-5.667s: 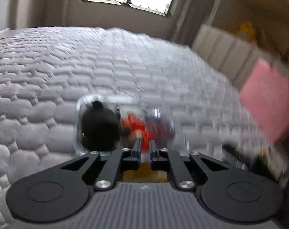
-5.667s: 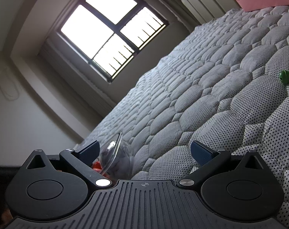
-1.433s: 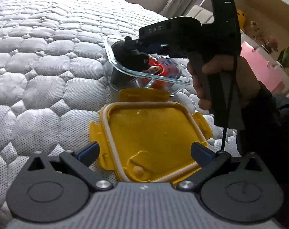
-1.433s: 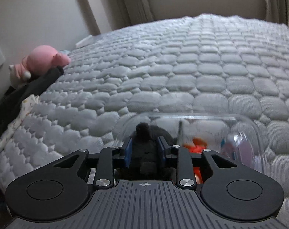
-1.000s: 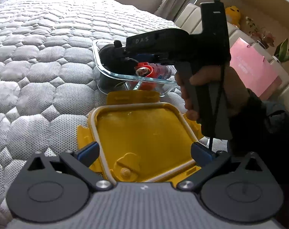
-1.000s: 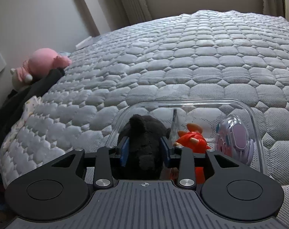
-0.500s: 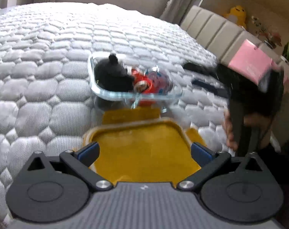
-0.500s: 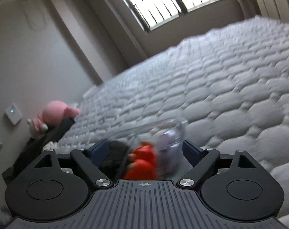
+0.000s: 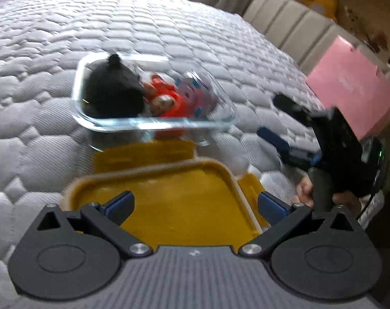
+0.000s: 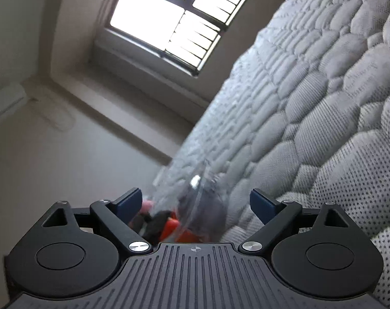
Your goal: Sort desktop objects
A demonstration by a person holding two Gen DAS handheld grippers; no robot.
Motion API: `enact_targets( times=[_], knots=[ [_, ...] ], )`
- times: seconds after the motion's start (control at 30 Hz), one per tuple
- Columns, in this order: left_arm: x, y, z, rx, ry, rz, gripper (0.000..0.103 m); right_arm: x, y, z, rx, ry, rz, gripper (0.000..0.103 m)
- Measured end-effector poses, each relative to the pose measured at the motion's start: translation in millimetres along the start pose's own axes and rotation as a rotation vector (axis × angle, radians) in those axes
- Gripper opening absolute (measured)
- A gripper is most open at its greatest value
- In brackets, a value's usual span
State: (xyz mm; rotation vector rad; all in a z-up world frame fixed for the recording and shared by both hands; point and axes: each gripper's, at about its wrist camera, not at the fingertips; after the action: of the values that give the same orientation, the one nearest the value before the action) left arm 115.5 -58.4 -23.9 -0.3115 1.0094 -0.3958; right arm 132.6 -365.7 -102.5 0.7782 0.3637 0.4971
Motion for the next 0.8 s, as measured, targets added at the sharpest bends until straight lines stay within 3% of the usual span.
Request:
enact_targets(
  times=[0.17, 0.8],
  knots=[
    [1, -4, -4, 0.019, 0.006, 0.001, 0.103, 6, 10, -3, -0.090, 0.030, -0.036, 0.095],
    [-11, 5, 3, -0.021, -0.018, -0.020, 0.103, 18, 16, -5, -0.118, 0.044, -0.073, 0.096]
  ],
)
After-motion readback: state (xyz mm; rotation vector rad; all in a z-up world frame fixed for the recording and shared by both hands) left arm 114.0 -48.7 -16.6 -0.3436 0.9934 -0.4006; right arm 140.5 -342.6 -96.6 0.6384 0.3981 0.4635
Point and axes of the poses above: each gripper's, at about its wrist camera, not at the fingertips, and x roughly the way its jaws point, y to its left, z to its top, and after that the axes turned 10 degrees about -x, right-handed
